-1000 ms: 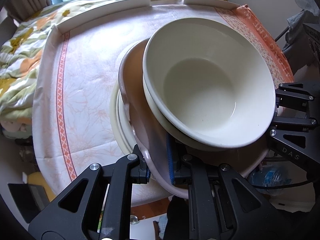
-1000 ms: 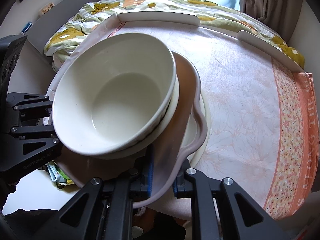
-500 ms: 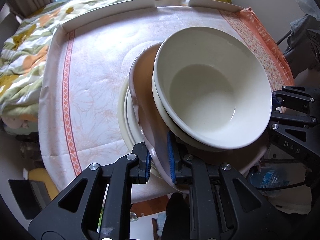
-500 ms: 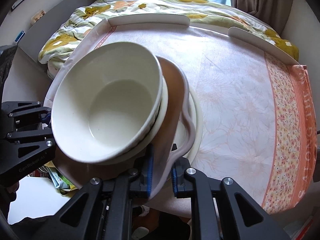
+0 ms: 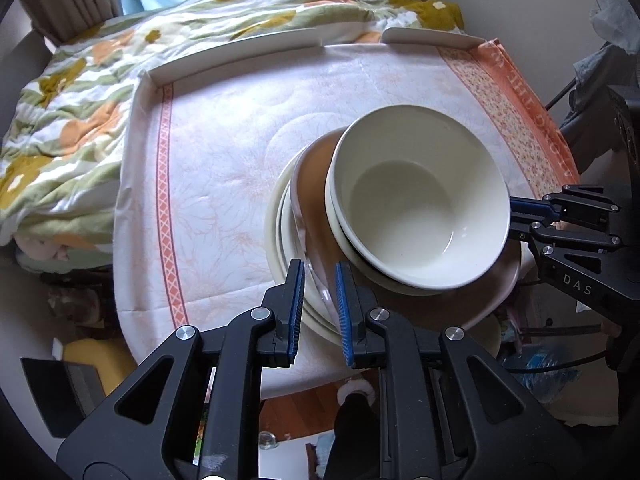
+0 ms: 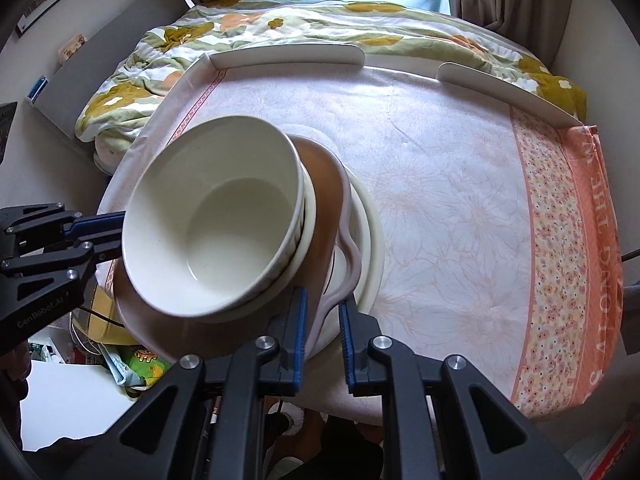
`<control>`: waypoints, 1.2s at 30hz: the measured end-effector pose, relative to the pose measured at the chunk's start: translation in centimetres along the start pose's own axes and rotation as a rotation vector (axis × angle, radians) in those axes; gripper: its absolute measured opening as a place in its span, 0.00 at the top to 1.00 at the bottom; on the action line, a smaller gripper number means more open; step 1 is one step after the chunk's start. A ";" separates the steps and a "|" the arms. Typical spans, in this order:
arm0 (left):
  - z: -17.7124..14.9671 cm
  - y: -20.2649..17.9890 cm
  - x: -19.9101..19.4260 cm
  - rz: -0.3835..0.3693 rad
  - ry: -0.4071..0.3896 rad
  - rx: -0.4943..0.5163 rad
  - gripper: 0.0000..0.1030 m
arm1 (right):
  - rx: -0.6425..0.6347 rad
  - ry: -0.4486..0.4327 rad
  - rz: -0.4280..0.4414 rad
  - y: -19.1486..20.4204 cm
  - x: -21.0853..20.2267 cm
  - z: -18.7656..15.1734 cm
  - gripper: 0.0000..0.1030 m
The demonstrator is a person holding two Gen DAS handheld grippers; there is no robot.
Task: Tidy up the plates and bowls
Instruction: 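Grasp the pink bowl stack with both grippers and carry it onto the plate stack, then open both grippers and pull them back from the stack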
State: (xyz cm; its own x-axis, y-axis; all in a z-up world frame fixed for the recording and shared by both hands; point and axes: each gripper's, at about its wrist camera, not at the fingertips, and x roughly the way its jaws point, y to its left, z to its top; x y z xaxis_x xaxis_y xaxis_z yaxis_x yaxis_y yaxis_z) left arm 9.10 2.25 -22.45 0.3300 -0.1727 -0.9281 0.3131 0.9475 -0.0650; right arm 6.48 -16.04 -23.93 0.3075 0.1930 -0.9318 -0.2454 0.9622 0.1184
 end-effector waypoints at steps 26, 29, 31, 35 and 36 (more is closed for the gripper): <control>-1.8 -4.7 -21.8 0.132 -0.643 -0.168 0.00 | 0.096 -0.501 -0.019 -0.9 -20.4 -1.4 0.01; -2.5 -5.8 -22.6 0.126 -0.722 -0.160 0.00 | 0.071 -0.589 -0.100 -0.6 -21.8 -2.2 0.01; -2.7 -6.6 -22.7 0.145 -0.745 -0.147 0.00 | 0.062 -0.635 -0.157 -0.4 -22.2 -2.9 0.01; -2.9 -7.4 -22.0 0.202 -0.736 -0.135 0.00 | 0.090 -0.678 -0.201 -0.6 -22.1 -3.7 0.01; -3.1 -7.4 -21.8 0.208 -0.738 -0.134 0.00 | 0.091 -0.682 -0.210 -0.6 -22.1 -3.7 0.01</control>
State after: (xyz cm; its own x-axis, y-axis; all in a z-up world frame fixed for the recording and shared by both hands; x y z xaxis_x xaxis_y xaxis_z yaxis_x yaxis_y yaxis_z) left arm -3.14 -0.14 -2.82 0.8922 -0.0781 -0.4448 0.0853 0.9963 -0.0038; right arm -3.57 -21.61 -4.70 0.8528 0.0507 -0.5198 -0.0495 0.9986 0.0162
